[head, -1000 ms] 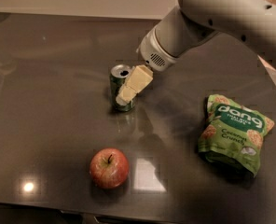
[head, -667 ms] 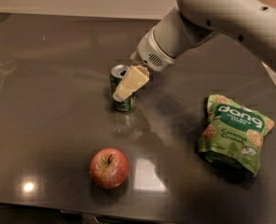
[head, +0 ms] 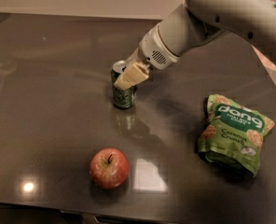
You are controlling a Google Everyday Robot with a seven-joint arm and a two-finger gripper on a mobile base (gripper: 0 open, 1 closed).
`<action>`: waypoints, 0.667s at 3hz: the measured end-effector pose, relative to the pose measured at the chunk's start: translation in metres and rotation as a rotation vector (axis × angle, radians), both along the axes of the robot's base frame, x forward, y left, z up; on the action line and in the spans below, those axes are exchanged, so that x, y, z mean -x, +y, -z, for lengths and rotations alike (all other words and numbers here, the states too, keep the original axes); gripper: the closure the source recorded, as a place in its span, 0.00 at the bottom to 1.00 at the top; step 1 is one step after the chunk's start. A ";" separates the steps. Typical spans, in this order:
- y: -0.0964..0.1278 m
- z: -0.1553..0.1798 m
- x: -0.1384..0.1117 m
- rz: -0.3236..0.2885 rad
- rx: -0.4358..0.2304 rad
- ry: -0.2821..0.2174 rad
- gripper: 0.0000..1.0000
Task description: Knock green can over
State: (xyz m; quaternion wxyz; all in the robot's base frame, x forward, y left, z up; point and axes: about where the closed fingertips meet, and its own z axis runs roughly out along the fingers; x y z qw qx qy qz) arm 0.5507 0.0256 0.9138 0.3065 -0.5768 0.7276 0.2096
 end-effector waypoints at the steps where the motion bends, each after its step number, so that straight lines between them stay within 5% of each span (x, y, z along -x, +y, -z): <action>1: -0.008 -0.022 0.002 -0.002 0.041 -0.011 0.88; 2: -0.024 -0.034 -0.001 -0.009 0.182 -0.014 1.00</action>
Offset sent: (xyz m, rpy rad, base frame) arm 0.0112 -0.0566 0.0432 -0.4523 -0.0176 0.0310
